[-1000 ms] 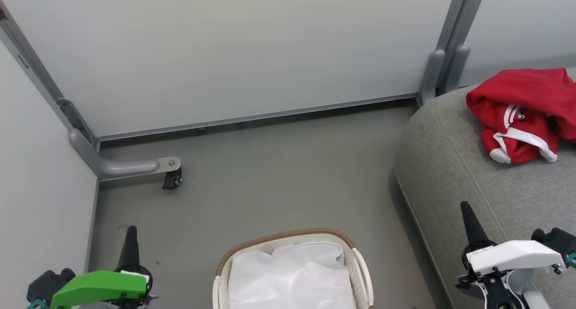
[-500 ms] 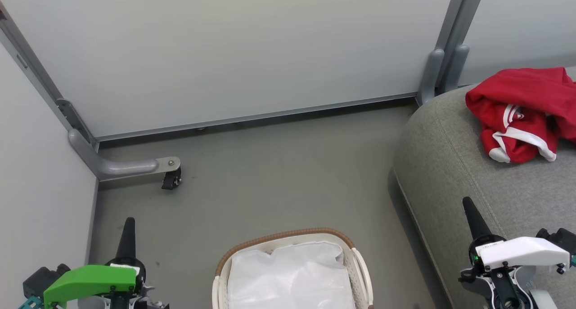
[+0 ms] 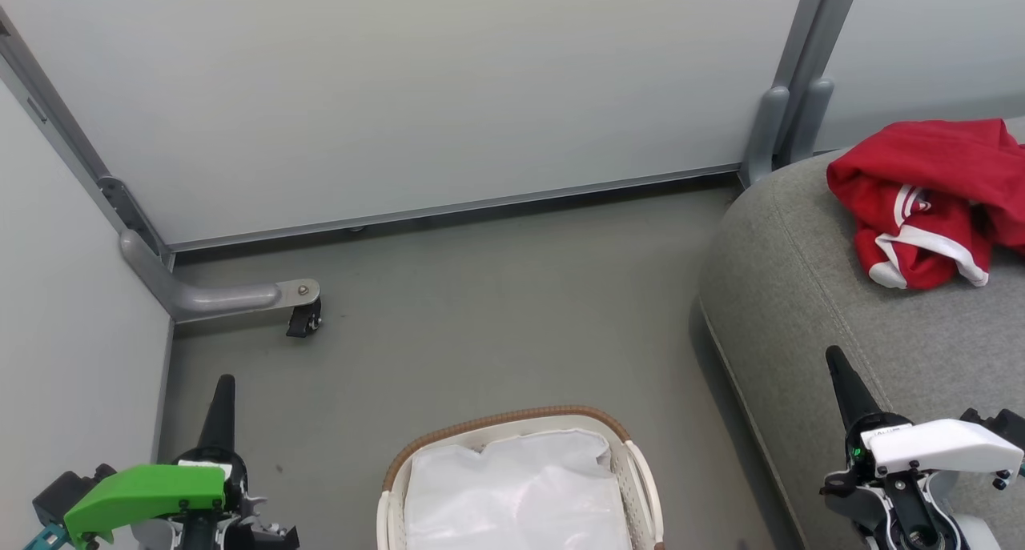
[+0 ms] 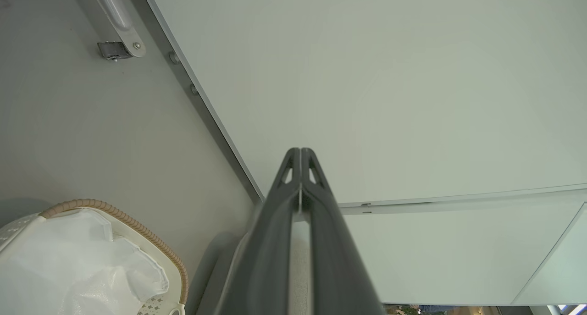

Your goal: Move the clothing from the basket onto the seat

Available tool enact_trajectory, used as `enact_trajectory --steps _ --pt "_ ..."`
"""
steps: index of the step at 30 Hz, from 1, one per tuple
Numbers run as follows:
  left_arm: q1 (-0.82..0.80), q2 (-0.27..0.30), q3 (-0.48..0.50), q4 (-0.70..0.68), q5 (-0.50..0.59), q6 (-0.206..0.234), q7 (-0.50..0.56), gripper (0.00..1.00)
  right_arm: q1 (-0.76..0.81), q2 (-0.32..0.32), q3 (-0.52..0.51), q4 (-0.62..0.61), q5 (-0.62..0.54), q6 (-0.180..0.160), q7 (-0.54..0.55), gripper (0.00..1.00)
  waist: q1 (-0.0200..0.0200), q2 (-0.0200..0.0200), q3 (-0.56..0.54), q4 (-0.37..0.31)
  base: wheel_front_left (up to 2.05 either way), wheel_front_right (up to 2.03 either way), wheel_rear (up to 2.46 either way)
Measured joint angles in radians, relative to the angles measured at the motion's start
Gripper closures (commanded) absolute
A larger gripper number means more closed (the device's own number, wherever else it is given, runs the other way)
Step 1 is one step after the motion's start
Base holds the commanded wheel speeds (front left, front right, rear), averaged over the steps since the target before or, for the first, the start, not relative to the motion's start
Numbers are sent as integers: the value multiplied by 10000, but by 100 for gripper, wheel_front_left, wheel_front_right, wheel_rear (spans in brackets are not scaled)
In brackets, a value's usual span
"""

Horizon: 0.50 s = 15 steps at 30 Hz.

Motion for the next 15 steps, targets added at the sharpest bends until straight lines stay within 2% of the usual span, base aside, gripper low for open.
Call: enact_trajectory --steps 15 --pt "-148 2 138 -94 -1012 -46 307 100 -45 -8 -119 -98 1166 0 309 100 0 0 8 -25 0 0 0"
